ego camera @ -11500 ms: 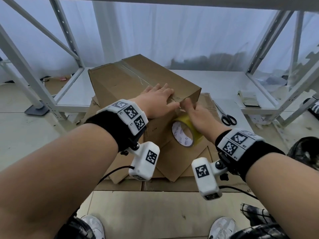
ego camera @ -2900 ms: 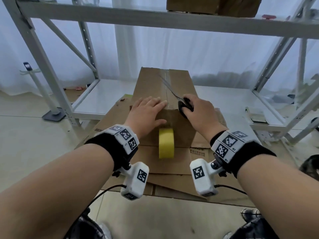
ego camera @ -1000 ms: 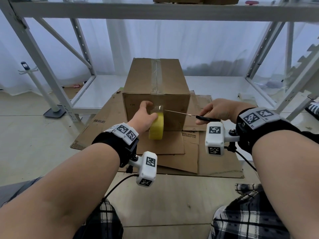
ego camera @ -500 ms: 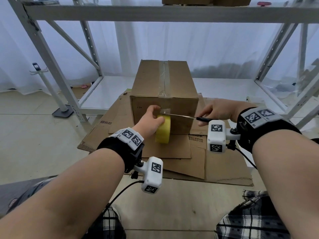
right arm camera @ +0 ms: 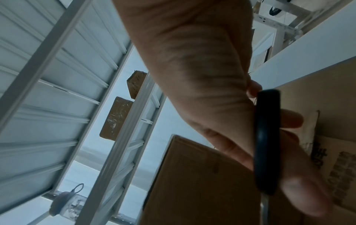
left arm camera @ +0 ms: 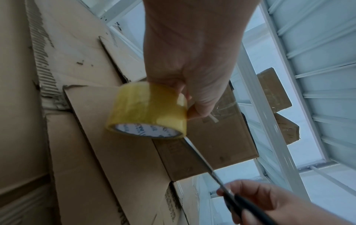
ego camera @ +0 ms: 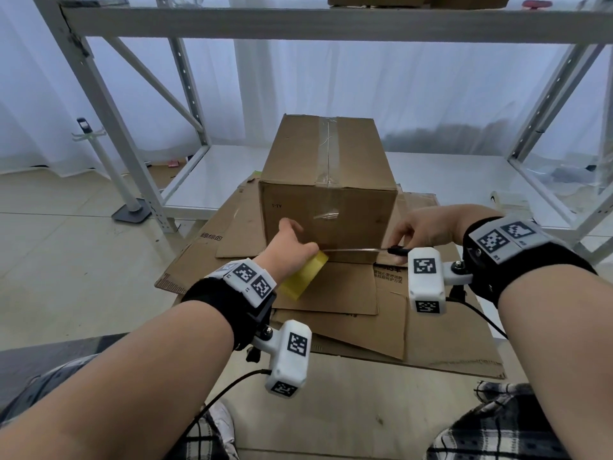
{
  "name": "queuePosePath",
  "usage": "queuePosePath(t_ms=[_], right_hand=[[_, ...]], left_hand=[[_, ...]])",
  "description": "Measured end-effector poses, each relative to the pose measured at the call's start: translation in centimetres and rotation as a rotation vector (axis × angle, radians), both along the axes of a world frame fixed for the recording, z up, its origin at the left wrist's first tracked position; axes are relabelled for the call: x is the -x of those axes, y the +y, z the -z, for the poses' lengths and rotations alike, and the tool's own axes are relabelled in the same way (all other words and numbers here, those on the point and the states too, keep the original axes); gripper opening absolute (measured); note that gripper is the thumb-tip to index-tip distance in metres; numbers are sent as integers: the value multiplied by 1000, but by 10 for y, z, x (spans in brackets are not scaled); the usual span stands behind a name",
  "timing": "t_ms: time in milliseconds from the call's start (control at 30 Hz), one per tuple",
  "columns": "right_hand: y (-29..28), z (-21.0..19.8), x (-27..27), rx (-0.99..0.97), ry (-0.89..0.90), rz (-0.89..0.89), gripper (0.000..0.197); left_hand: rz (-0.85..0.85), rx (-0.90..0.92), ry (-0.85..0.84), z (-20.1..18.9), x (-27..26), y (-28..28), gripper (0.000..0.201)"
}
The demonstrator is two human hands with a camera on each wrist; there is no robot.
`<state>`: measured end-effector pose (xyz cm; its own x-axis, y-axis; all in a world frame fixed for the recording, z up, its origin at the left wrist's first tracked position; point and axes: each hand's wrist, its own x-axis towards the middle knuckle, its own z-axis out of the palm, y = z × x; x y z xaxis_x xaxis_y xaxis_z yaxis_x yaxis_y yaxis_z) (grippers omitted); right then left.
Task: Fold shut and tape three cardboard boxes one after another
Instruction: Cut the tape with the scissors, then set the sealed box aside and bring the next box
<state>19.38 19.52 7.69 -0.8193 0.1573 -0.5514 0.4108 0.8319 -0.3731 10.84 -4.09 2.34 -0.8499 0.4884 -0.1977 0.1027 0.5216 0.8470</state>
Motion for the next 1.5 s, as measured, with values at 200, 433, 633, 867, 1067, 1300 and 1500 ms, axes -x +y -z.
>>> queuePosePath(t_ms=[200, 433, 633, 867, 1067, 1300, 1500], right_hand=[[41, 27, -42, -2, -34, 163, 19], [73, 56, -103, -119, 104, 585, 37], [79, 100, -86, -426, 100, 591, 30], [54, 80, -57, -437, 530, 510, 22], [-39, 20, -1, -458, 1107, 66, 32], [-62, 16, 42, -335, 586, 288, 92], [-70, 22, 50, -358, 529, 268, 98]], left_hand=[[194, 23, -5, -4, -14, 18, 32], [560, 20, 195, 8, -57, 93, 17], [854, 419, 816, 41, -64, 149, 23], [860, 218, 932, 11, -36, 123, 20], [412, 93, 1382, -41, 23, 49, 17], [47, 213, 610, -45, 69, -16, 57], [126, 355, 612, -28, 77, -15, 64]])
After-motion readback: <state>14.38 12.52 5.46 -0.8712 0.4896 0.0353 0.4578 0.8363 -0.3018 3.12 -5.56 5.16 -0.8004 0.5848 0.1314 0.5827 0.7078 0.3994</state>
